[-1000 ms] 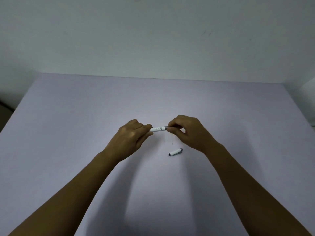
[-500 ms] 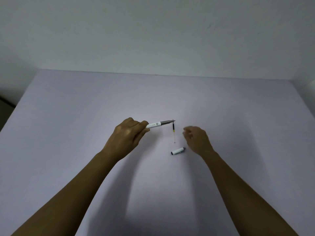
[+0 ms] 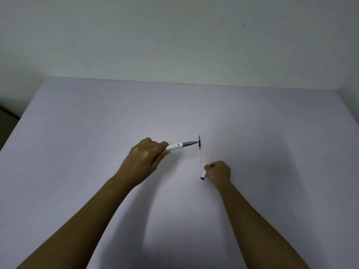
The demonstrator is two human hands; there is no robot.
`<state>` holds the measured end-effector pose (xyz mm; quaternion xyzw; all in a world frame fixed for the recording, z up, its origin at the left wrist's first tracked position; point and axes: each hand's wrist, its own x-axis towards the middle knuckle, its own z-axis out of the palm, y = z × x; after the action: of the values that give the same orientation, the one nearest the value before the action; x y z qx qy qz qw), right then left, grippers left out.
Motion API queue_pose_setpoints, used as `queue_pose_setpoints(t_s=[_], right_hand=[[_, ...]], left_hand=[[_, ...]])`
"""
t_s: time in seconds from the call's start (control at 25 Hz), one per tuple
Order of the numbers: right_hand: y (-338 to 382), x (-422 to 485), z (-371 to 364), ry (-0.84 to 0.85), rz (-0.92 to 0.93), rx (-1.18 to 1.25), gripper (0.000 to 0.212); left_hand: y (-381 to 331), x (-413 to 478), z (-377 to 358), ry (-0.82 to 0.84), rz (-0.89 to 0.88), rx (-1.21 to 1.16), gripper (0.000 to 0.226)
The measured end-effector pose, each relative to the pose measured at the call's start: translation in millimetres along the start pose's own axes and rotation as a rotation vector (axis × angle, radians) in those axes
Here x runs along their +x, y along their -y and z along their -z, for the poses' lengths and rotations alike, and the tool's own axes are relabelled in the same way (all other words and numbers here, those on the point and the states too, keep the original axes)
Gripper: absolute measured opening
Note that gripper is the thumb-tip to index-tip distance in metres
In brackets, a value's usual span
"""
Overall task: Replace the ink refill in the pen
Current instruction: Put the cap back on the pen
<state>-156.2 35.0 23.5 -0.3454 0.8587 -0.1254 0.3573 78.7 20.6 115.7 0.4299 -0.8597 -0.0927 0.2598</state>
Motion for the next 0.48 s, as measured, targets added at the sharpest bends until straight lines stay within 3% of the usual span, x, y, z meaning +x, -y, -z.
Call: queue_pose_setpoints(t_s=[0.08, 0.28, 0.48], right_hand=[[4, -3, 13, -0.025, 0.0, 0.106, 0.027], [36, -24, 56, 0.163, 0.014, 0.934, 0.009], [60, -51, 83, 0.165, 0.13, 1.041, 0.013]], left_hand=[[-2, -2, 3, -0.003, -0.005, 0.0, 0.03], [1, -5, 4, 0.006, 0.016, -0.004, 0.032], [-2, -1, 3, 0.005, 0.044, -0.01, 0.037]])
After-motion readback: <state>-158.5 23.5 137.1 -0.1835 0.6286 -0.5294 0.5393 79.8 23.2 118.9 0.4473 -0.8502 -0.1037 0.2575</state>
